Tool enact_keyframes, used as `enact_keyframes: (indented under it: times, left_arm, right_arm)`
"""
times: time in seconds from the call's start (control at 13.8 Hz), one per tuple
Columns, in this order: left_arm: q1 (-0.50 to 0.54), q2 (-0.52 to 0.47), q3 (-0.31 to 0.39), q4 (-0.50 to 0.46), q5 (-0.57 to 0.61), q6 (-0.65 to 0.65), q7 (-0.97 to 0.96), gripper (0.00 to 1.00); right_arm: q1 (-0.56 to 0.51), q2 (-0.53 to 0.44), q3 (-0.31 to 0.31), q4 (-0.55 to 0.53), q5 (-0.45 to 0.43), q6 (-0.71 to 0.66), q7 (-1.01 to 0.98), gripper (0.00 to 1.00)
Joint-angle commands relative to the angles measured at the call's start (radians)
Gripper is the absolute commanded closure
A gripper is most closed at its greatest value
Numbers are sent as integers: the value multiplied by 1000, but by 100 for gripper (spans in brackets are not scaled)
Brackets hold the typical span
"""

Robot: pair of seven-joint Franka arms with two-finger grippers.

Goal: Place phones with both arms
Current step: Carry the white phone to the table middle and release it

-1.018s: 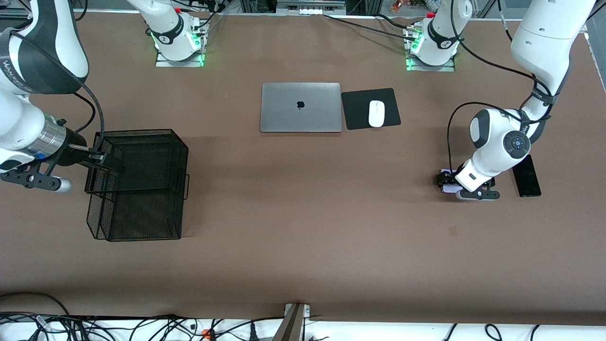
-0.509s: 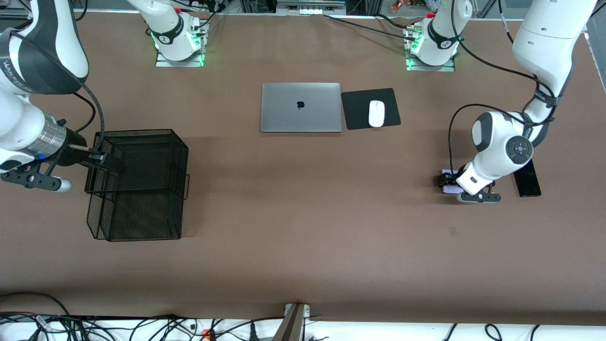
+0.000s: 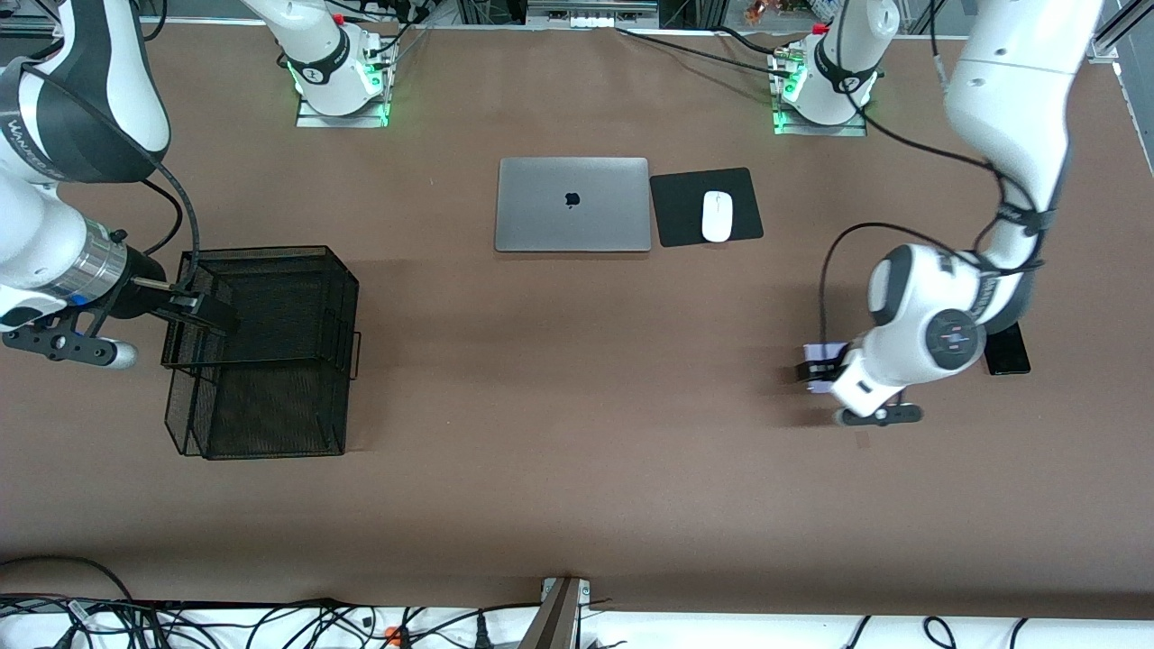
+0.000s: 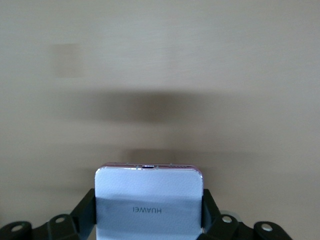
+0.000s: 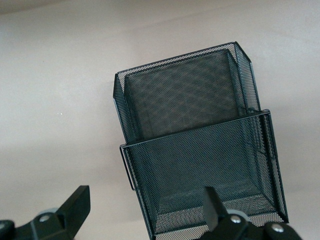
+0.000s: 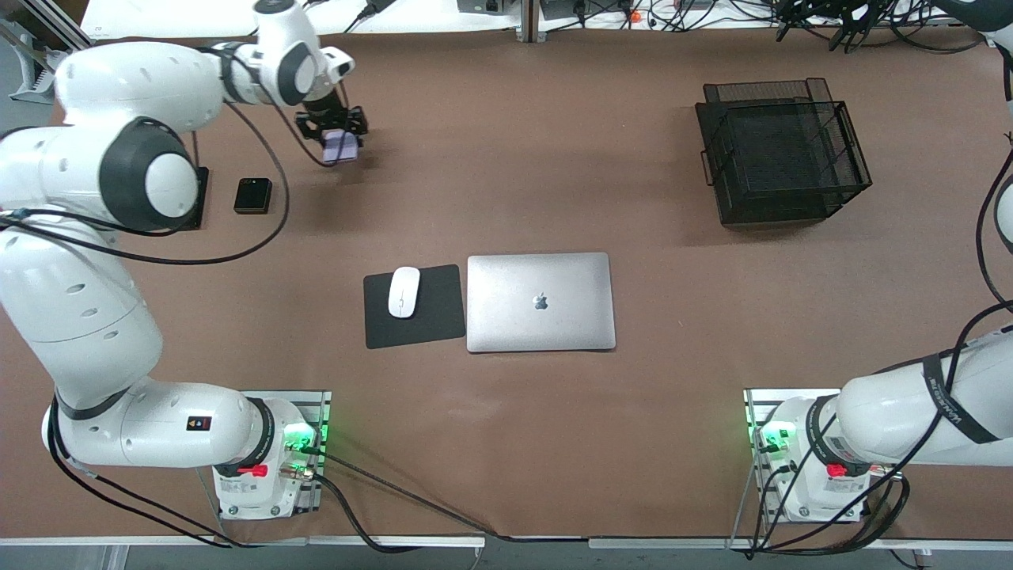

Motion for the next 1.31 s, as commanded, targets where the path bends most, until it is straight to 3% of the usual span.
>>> enact_keyframes:
  times: [0.0,0.29,0.94,1.24]
  left_arm:
    - [-128,108,12,166,-2,-32,-191,100]
    - [-298,186,11,309,-6,-31,-389,100]
    - [-612,398,14,686,-4,-2,-489,100]
    - [-681,458,31,705,-2,119,-558,100]
  right_arm:
    - [-10,6,10,15,3,-3,-4,0]
    - [-9,6,10,13,3,-3,-4,0]
    - [-8,6,10,13,1,4,-4,0]
    - [-10,6,10,12,1,4,-4,0]
